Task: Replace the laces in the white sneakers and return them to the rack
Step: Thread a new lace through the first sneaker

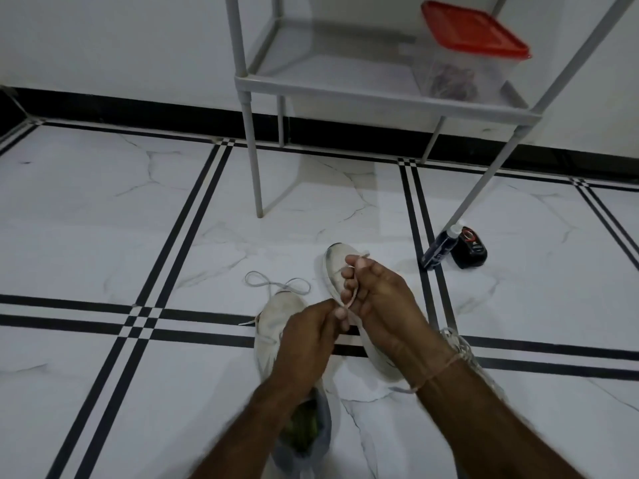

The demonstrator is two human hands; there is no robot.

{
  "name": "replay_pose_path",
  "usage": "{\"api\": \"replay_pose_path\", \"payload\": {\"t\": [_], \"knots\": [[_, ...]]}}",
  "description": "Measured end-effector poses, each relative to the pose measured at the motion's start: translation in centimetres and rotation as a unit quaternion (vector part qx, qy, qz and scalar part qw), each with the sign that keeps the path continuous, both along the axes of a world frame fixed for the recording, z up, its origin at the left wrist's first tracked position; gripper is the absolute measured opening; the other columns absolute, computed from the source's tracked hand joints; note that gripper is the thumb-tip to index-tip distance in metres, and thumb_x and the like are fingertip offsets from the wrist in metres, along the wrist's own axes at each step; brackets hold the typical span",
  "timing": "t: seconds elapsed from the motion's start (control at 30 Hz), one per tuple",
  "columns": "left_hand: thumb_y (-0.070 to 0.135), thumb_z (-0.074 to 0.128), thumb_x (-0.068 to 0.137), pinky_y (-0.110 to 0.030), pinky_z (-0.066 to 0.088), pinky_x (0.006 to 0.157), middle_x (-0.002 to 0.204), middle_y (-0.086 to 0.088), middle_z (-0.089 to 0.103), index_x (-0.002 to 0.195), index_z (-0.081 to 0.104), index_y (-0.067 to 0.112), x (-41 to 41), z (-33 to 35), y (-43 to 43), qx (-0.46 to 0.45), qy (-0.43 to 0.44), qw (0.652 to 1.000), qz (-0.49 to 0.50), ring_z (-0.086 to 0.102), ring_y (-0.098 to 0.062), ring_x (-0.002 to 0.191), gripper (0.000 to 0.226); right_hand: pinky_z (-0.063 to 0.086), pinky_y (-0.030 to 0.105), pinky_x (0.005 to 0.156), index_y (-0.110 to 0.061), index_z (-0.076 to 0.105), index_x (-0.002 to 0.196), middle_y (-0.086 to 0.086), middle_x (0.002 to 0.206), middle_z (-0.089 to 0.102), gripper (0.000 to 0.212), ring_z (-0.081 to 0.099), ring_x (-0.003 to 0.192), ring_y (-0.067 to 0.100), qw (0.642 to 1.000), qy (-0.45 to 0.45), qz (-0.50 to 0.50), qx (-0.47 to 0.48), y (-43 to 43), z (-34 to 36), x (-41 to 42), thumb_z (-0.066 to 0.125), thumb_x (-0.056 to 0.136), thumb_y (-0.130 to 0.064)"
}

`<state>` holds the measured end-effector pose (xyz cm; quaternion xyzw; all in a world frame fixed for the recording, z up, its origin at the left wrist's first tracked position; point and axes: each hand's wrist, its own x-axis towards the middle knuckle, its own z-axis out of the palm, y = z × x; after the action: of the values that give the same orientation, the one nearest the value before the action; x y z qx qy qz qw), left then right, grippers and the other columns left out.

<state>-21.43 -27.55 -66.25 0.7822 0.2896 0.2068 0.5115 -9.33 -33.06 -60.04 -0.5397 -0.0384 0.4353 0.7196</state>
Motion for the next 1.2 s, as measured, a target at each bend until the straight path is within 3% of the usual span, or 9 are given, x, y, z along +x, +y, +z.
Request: {"api": "replay_pose_path", "payload": {"t": [0.17, 0.43, 0.53, 0.63, 0.73, 0.8, 0.87, 1.03, 1.2], "knots": [[0.027, 0.053, 0.100, -0.018, 0.041, 0.067, 0.060, 0.026, 0.050, 0.066, 0.053, 0.037, -3.5, -3.3, 0.4, 0.168, 0.055, 0.984, -0.017, 0.057, 0.004, 0.072, 0.035, 0.040, 0.016, 0.047, -0.006, 0.069, 0.103, 0.002, 0.075, 0.066, 0.016, 0.047, 0.055, 0.005, 0.996, -0.011, -0.072, -0.045, -0.9, -0.4, 2.9, 0.055, 0.105, -0.012], [0.039, 0.058, 0.090, -0.037, 0.038, 0.086, 0.113, 0.011, 0.065, 0.086, 0.070, 0.039, -4.5, -4.9, 0.3, 0.190, 0.121, 0.974, -0.031, 0.054, -0.019, 0.108, 0.013, 0.048, 0.020, 0.063, -0.008, 0.074, 0.106, 0.005, 0.089, 0.074, 0.014, 0.057, 0.069, 0.008, 0.985, -0.138, -0.077, -0.073, 0.2, -0.3, 4.2, 0.061, 0.100, -0.007], [0.064, 0.065, 0.079, -0.039, 0.042, 0.096, 0.132, 0.006, 0.052, 0.117, 0.063, 0.034, -5.5, -4.1, -0.3, 0.168, 0.141, 0.975, 0.039, 0.043, -0.016, 0.121, 0.048, 0.055, 0.020, 0.074, -0.012, 0.078, 0.104, 0.007, 0.093, 0.076, 0.014, 0.069, 0.086, 0.018, 0.953, -0.288, -0.016, -0.094, 0.2, -0.4, 3.6, 0.066, 0.098, -0.012], [0.071, 0.076, 0.068, -0.032, 0.044, 0.092, 0.122, 0.006, 0.042, 0.123, 0.049, 0.029, -6.8, -3.4, -0.7, 0.086, 0.184, 0.971, 0.128, 0.043, -0.014, 0.113, 0.074, 0.059, 0.035, 0.086, -0.022, 0.079, 0.095, -0.008, 0.085, 0.077, 0.008, 0.073, 0.086, 0.013, 0.885, -0.446, 0.042, -0.128, 0.3, -1.4, 1.8, 0.071, 0.095, -0.025], [0.057, 0.081, 0.072, -0.028, 0.046, 0.087, 0.114, 0.007, 0.047, 0.117, 0.049, 0.027, -7.2, -3.1, -1.1, -0.002, 0.171, 0.975, 0.140, 0.051, -0.014, 0.106, 0.063, 0.055, 0.032, 0.084, -0.033, 0.075, 0.097, -0.019, 0.087, 0.073, 0.010, 0.068, 0.092, 0.010, 0.782, -0.593, -0.041, -0.190, 0.9, 0.0, 2.8, 0.067, 0.096, -0.039], [0.048, 0.082, 0.076, -0.030, 0.050, 0.085, 0.108, 0.009, 0.055, 0.112, 0.051, 0.028, -7.3, -2.9, -1.2, -0.012, 0.162, 0.976, 0.143, 0.056, -0.012, 0.099, 0.051, 0.048, 0.019, 0.079, -0.031, 0.076, 0.097, -0.020, 0.086, 0.069, 0.007, 0.062, 0.091, 0.013, 0.720, -0.674, -0.027, -0.166, 1.0, 1.2, 2.4, 0.069, 0.096, -0.031], [0.046, 0.082, 0.076, -0.030, 0.052, 0.084, 0.103, 0.011, 0.058, 0.110, 0.054, 0.028, -7.3, -2.8, -1.2, -0.015, 0.171, 0.973, 0.153, 0.059, -0.012, 0.095, 0.047, 0.052, 0.028, 0.073, -0.024, 0.079, 0.092, -0.018, 0.076, 0.064, 0.008, 0.062, 0.084, 0.020, 0.668, -0.727, 0.084, -0.136, 0.7, 0.5, -0.5, 0.074, 0.090, -0.018], [0.043, 0.079, 0.081, -0.033, 0.052, 0.090, 0.108, 0.002, 0.070, 0.118, 0.068, 0.018, -7.9, -2.6, -1.3, -0.009, 0.217, 0.961, 0.174, 0.066, -0.017, 0.099, 0.045, 0.037, 0.003, 0.074, -0.024, 0.082, 0.093, -0.011, 0.089, 0.078, 0.008, 0.063, 0.090, 0.004, 0.756, -0.581, 0.249, -0.173, -2.4, -6.7, -5.2, 0.075, 0.089, -0.020], [0.029, 0.072, 0.091, -0.014, 0.048, 0.074, 0.093, 0.007, 0.077, 0.104, 0.079, 0.020, -8.6, -2.3, -0.9, -0.048, 0.194, 0.965, 0.171, 0.066, -0.003, 0.079, 0.017, 0.056, 0.032, 0.077, -0.029, 0.076, 0.083, -0.019, 0.084, 0.074, 0.014, 0.068, 0.084, 0.000, 0.805, -0.507, 0.210, -0.226, -3.7, -9.7, -6.3, 0.069, 0.083, -0.041]]}}
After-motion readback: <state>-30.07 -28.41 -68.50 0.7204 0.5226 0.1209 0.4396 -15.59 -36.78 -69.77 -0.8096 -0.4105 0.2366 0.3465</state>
